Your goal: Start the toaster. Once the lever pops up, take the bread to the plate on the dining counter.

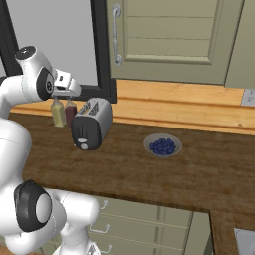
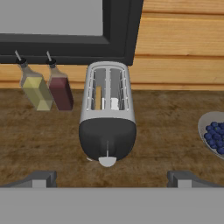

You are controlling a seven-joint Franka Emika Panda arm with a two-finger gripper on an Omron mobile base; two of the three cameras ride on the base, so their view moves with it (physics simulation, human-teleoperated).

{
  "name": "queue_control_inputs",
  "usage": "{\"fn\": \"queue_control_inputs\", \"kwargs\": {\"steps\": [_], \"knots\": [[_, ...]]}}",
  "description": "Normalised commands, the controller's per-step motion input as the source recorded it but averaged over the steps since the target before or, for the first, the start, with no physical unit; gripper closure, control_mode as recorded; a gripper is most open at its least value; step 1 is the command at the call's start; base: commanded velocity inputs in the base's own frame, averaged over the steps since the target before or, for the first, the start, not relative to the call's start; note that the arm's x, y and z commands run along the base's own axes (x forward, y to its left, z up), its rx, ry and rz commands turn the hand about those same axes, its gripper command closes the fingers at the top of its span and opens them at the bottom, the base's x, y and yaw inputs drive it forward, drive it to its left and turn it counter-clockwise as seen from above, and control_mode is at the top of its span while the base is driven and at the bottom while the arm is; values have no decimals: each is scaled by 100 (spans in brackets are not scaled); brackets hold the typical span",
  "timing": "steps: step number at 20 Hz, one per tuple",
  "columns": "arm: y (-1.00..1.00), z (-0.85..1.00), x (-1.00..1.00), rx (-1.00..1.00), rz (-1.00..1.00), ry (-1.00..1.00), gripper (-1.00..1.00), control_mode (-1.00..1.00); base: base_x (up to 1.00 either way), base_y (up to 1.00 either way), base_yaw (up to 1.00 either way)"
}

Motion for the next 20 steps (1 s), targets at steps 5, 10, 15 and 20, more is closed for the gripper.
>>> {"fn": "queue_control_inputs", "kwargs": {"steps": [5, 10, 15, 20], "knots": [[0, 0, 0, 0, 0, 0, -100, -100, 0, 0, 0], [0, 0, 0, 0, 0, 0, -100, -100, 0, 0, 0], [0, 0, 0, 0, 0, 0, -100, -100, 0, 0, 0], [0, 0, 0, 0, 0, 0, -100, -100, 0, 0, 0]]}}
